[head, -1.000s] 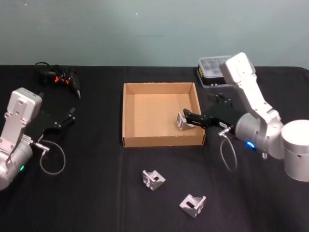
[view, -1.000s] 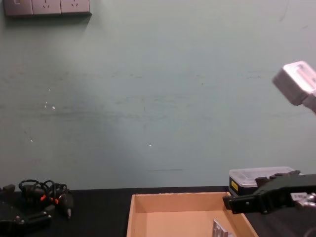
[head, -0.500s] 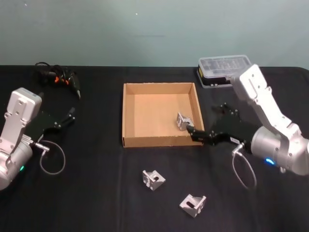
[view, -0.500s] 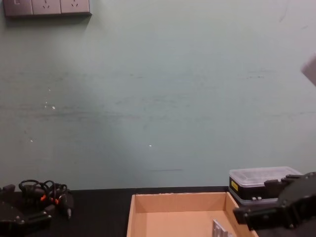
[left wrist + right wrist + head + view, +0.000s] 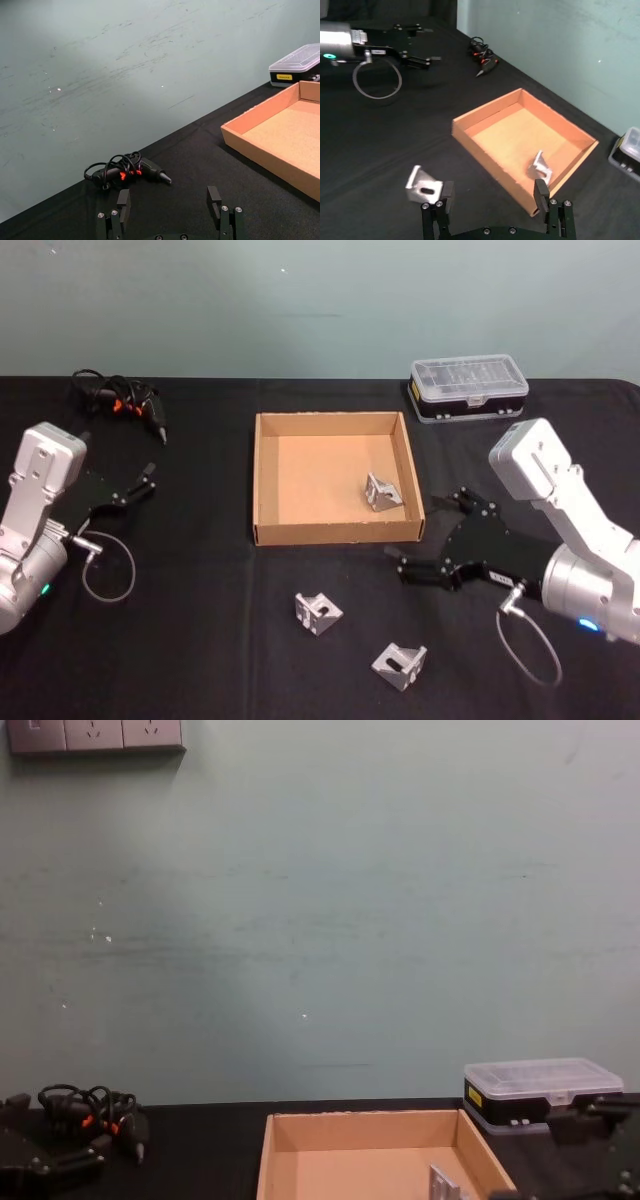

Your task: Use one hand to pick up the angle iron from the table and place it into the box.

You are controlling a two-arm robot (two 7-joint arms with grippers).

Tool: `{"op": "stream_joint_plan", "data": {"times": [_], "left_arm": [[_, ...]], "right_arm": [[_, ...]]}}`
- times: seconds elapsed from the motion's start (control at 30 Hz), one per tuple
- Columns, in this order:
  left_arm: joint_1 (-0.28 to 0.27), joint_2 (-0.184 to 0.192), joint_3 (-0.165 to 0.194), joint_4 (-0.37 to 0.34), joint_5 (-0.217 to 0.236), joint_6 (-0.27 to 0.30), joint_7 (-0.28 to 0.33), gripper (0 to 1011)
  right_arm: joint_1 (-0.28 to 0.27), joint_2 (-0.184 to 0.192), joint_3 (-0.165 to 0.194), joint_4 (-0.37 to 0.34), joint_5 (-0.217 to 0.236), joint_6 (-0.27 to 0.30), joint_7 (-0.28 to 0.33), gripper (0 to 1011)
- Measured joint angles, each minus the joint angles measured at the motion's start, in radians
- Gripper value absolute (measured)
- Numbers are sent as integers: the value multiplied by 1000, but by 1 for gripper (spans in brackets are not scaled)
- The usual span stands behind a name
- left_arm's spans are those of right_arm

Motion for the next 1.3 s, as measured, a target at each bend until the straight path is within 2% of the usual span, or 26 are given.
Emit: {"op": "stream_joint_plan", "data": {"times": [0.2, 0.27, 0.37, 0.63, 0.93, 1.3], "left_arm": [[0, 0, 0, 0, 0, 0, 0, 1000], [0, 0, 0, 0, 0, 0, 0, 1000], [0, 0, 0, 0, 0, 0, 0, 1000], [0, 0, 0, 0, 0, 0, 0, 1000], [0, 0, 0, 0, 0, 0, 0, 1000], [0, 0, 0, 0, 0, 0, 0, 1000]], "right_arm": [[-45, 18, 19, -63, 50, 82, -2, 1000], [-68, 24, 28, -92, 78, 136, -10, 1002], [-83, 30, 32, -108, 97, 178, -16, 1002], [-101, 79, 15, -147, 135, 317, -10, 1000], [-103, 125, -12, -159, 152, 345, 5, 1000], [-106, 138, -42, -146, 163, 336, -11, 1002]]}}
